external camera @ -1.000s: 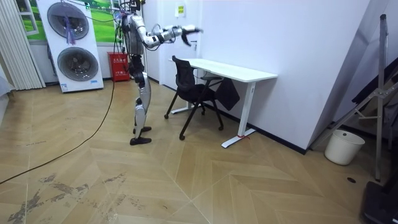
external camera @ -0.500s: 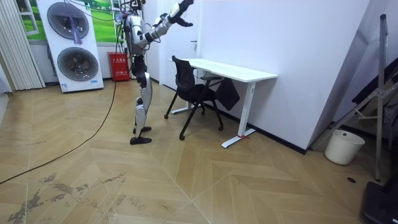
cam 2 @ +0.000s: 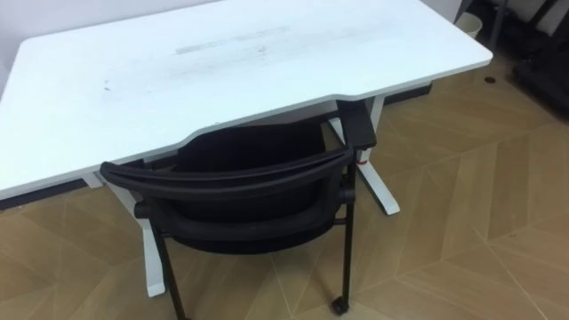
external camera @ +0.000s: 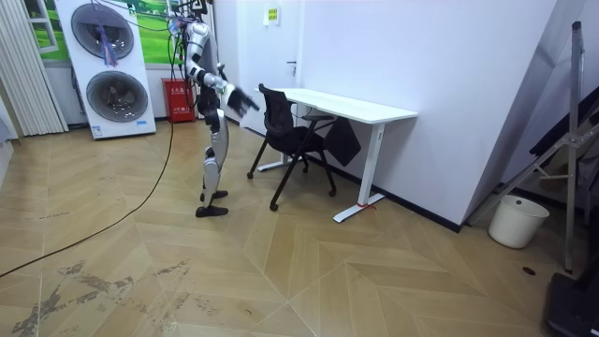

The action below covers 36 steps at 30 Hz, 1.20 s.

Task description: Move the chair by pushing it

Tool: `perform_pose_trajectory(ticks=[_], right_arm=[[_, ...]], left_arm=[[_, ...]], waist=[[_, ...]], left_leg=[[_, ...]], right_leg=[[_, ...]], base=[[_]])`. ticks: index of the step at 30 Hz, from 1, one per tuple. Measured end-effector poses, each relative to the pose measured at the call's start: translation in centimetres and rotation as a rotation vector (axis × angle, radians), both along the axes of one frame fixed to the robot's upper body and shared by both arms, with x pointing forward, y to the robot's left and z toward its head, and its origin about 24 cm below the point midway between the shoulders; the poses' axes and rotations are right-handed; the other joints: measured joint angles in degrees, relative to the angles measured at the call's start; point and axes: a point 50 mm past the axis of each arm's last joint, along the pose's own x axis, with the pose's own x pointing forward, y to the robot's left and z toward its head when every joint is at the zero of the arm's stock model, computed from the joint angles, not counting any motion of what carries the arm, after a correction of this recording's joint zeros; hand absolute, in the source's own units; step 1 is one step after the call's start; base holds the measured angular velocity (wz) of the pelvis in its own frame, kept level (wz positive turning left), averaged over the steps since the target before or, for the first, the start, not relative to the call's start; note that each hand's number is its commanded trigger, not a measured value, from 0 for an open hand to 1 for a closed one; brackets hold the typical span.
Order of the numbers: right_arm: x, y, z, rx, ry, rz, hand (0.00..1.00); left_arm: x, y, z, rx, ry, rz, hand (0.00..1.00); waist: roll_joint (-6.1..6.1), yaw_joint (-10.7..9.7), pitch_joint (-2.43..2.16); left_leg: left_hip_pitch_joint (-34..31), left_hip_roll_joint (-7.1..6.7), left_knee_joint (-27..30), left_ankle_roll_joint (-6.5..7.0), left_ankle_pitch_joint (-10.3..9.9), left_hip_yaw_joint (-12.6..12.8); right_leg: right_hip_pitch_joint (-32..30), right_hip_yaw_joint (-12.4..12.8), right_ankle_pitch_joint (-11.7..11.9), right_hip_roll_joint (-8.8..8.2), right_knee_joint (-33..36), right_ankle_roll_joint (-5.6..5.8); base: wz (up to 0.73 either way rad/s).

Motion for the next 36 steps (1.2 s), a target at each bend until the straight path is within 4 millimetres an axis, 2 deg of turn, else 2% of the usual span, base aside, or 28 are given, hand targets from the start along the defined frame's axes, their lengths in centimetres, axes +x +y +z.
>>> perform_pose_trajectory(ticks=[1,2,4,6,7,10,12,13,14,16,19,23,28,31,32,33,34,35,36], right_arm=[[-0.7,0.8,-2.0,0.101,0.010,-0.016,0.00],[-1.1,1.2,-2.9,0.149,0.011,-0.023,0.00],[-2.6,3.1,-6.7,0.360,0.037,-0.044,0.00],[-4.2,4.5,-9.0,0.495,0.055,-0.081,0.00],[-4.9,5.2,-10.2,0.561,0.066,-0.102,0.00],[-6.4,6.9,-12.2,0.679,0.117,-0.081,0.00],[-6.7,7.8,-13.0,0.732,0.151,-0.026,0.00],[-7.1,8.5,-13.6,0.779,0.173,-0.001,0.00],[-7.3,8.9,-14.0,0.804,0.188,0.011,0.00],[-8.0,10.7,-15.3,0.910,0.255,0.056,0.00],[-8.3,12.5,-16.3,1.017,0.316,0.119,0.00],[-8.0,13.9,-16.8,1.088,0.385,0.229,0.00],[-6.8,15.3,-17.3,1.162,0.417,0.353,0.00],[-6.6,15.5,-17.4,1.179,0.430,0.387,0.00],[-6.6,15.6,-17.4,1.180,0.434,0.391,0.00],[-6.6,15.6,-17.4,1.184,0.434,0.397,0.00],[-6.7,15.7,-17.4,1.190,0.435,0.397,0.00],[-6.8,15.7,-17.4,1.196,0.437,0.393,0.00],[-6.8,15.8,-17.4,1.211,0.425,0.379,0.00]], left_arm=[[-0.8,-0.9,-2.1,-0.102,0.049,0.008,0.00],[-1.2,-1.4,-3.2,-0.149,0.073,0.010,0.00],[-3.1,-3.4,-6.9,-0.343,0.197,0.012,0.00],[-4.9,-4.8,-8.8,-0.457,0.268,0.022,0.00],[-5.9,-5.5,-9.8,-0.526,0.306,0.036,0.00],[-7.7,-6.6,-11.1,-0.656,0.373,0.033,0.00],[-8.1,-7.1,-11.7,-0.718,0.394,0.027,0.00],[-8.4,-7.5,-12.1,-0.757,0.417,0.026,0.00],[-8.4,-7.8,-12.4,-0.778,0.426,0.020,0.00],[-8.3,-9.0,-13.2,-0.864,0.464,-0.018,0.00],[-8.8,-10.7,-14.1,-0.963,0.515,-0.041,0.00],[-8.3,-12.0,-14.7,-1.047,0.581,-0.099,0.00],[-5.6,-13.3,-15.1,-1.120,0.583,-0.209,0.00],[-4.9,-13.4,-15.0,-1.105,0.616,-0.264,0.00],[-4.8,-13.4,-15.0,-1.102,0.623,-0.273,0.22],[-4.6,-13.4,-15.0,-1.096,0.635,-0.286,0.31],[-4.5,-13.4,-15.0,-1.093,0.640,-0.293,0.31],[-4.5,-13.4,-15.0,-1.093,0.640,-0.293,0.08],[-4.5,-13.4,-15.0,-1.093,0.641,-0.294,0.00]], waist=[[-0.02,0.0,0.00],[0.00,0.1,-0.01],[-0.08,-0.2,-0.01],[0.01,-0.5,0.03],[-0.28,-0.6,-0.16],[-0.18,-1.4,-0.06],[0.01,-1.4,0.05],[-0.31,-1.5,-0.10],[-0.22,-1.6,-0.04],[-0.51,-1.6,-0.07],[-0.90,-1.7,-0.10],[-1.21,-1.5,-0.02],[-1.37,-1.3,0.06],[-1.52,-1.8,-0.01],[-1.55,-1.8,-0.02],[-1.59,-1.8,-0.02],[-1.65,-2.0,-0.03],[-1.65,-2.1,-0.03],[-1.54,-2.2,0.06]], left_leg=[[0.0,-0.02,0.0,0.00,0.0,0.0],[0.0,-0.02,-0.1,-0.01,0.0,0.0],[0.0,-0.02,-0.1,-0.12,-0.1,0.0],[0.1,-0.02,-0.2,-0.18,-0.2,0.0],[0.1,-0.03,-0.3,-0.18,-0.3,0.0],[0.1,-0.07,-0.4,-0.18,-0.3,-0.1],[0.1,-0.07,-0.4,-0.20,-0.3,0.1],[0.1,-0.11,-0.4,-0.20,-0.3,0.1],[0.1,-0.11,-0.3,-0.20,-0.3,0.1],[0.1,-0.11,-0.3,-0.24,-0.3,0.1],[0.0,-0.14,-0.5,-0.27,-0.4,0.3],[-0.1,-0.18,-0.5,-0.26,-0.6,0.3],[-0.1,-0.18,-0.6,-0.29,-0.7,0.3],[-0.1,-0.23,-0.8,-0.29,-0.7,0.4],[-0.1,-0.24,-0.8,-0.29,-0.7,0.4],[-0.2,-0.25,-0.9,-0.29,-0.7,0.4],[-0.2,-0.25,-1.0,-0.33,-0.7,0.4],[-0.2,-0.25,-1.0,-0.36,-0.7,0.4],[-0.2,-0.24,-1.0,-0.38,-0.7,0.4]], right_leg=[[0.0,0.0,0.0,-0.01,0.0,0.00],[0.0,0.0,0.0,-0.02,0.0,0.00],[0.0,-0.1,-0.1,-0.04,-0.1,-0.03],[0.0,-0.1,-0.1,-0.04,-0.1,-0.09],[0.0,-0.2,-0.1,-0.05,-0.1,-0.09],[0.0,-0.3,-0.1,-0.09,-0.1,-0.08],[-0.1,-0.3,-0.3,-0.13,-0.1,-0.11],[-0.1,-0.3,-0.4,-0.17,0.0,-0.08],[-0.1,-0.3,-0.5,-0.18,0.1,-0.08],[-0.2,-0.2,-0.6,-0.16,0.1,-0.07],[-0.5,0.1,-0.6,-0.16,0.1,-0.06],[-0.5,0.0,-0.7,-0.19,0.0,-0.03],[-0.6,0.0,-0.8,-0.17,-0.2,-0.04],[-0.7,0.0,-0.9,-0.20,-0.2,-0.02],[-0.7,0.0,-0.9,-0.21,-0.2,-0.02],[-0.8,0.0,-0.9,-0.21,-0.2,-0.01],[-0.8,0.0,-1.0,-0.20,-0.2,-0.02],[-0.9,-0.1,-1.0,-0.20,-0.2,-0.03],[-0.9,0.0,-1.0,-0.18,-0.2,-0.04]], base=[[0.00],[0.00],[0.00],[0.00],[0.00],[0.00],[-0.02],[0.00],[0.00],[0.00],[-0.04],[0.00],[0.00],[0.00],[0.00],[0.00],[0.00],[0.00],[0.00]])
